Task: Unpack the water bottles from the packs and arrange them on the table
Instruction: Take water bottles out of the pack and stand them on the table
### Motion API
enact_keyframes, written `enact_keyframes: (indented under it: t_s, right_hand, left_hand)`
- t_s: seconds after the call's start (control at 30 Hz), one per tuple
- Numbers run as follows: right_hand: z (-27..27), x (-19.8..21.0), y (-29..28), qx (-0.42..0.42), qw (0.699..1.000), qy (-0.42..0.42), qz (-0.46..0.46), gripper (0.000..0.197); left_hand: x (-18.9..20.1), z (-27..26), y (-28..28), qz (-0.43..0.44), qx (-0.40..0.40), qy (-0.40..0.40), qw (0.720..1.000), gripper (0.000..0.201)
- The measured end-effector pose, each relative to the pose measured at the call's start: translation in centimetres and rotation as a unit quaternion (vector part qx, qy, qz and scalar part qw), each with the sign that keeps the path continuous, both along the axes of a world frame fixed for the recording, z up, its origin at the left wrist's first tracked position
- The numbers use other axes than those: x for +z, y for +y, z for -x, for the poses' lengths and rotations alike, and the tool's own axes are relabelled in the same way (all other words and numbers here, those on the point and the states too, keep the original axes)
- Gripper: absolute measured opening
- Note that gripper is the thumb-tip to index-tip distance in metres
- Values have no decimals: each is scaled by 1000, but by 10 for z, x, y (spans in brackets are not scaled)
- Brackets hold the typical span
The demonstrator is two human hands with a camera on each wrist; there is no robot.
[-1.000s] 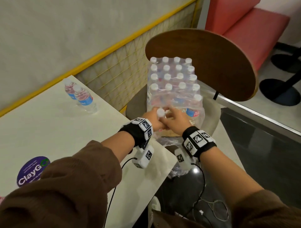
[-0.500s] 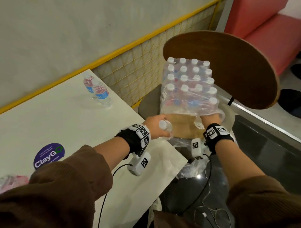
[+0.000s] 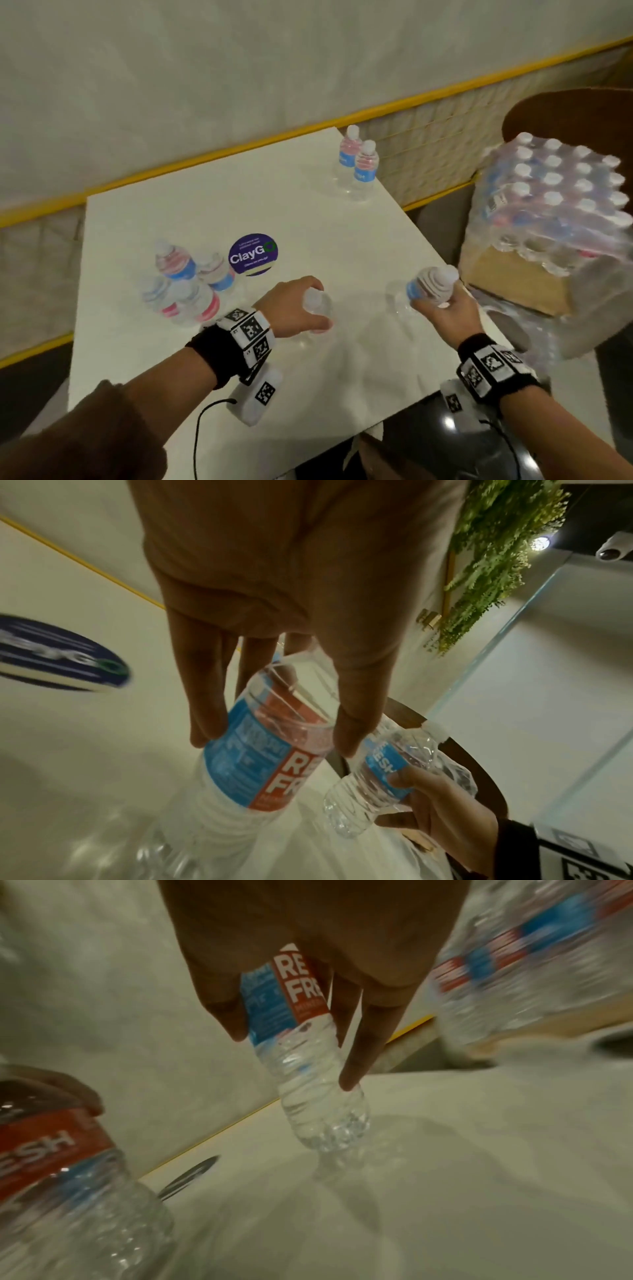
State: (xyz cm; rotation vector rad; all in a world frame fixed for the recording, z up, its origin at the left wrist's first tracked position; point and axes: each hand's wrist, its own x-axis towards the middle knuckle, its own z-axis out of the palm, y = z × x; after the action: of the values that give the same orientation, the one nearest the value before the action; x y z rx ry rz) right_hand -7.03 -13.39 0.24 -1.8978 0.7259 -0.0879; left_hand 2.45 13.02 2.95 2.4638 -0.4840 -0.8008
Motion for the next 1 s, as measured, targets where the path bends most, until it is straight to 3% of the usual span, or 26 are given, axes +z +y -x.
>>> enact_keyframes:
  t_s: [0.2,0.47,0.77,0.9,1.0]
  right_hand:
    - [-16,-21,138,213,977,33,6,50]
    - [-50,-32,264,270,963,5,-17,59]
    - [-73,-36,296,263,964,15,-25,63]
    - [-75,-37,292,292,956,24,-10,68]
    - [-70,-44,271,299,952,59,-3,76]
  left_hand:
    - [-4,31,124,-27,76,24,996,55]
    - [-15,18,209,5,257,-10,966,64]
    - [-18,-6,228,19,350,-48,935,49]
    - [-21,2,218,97,448,-52,887,76]
    - [-32,18,208,92,523,18,847,96]
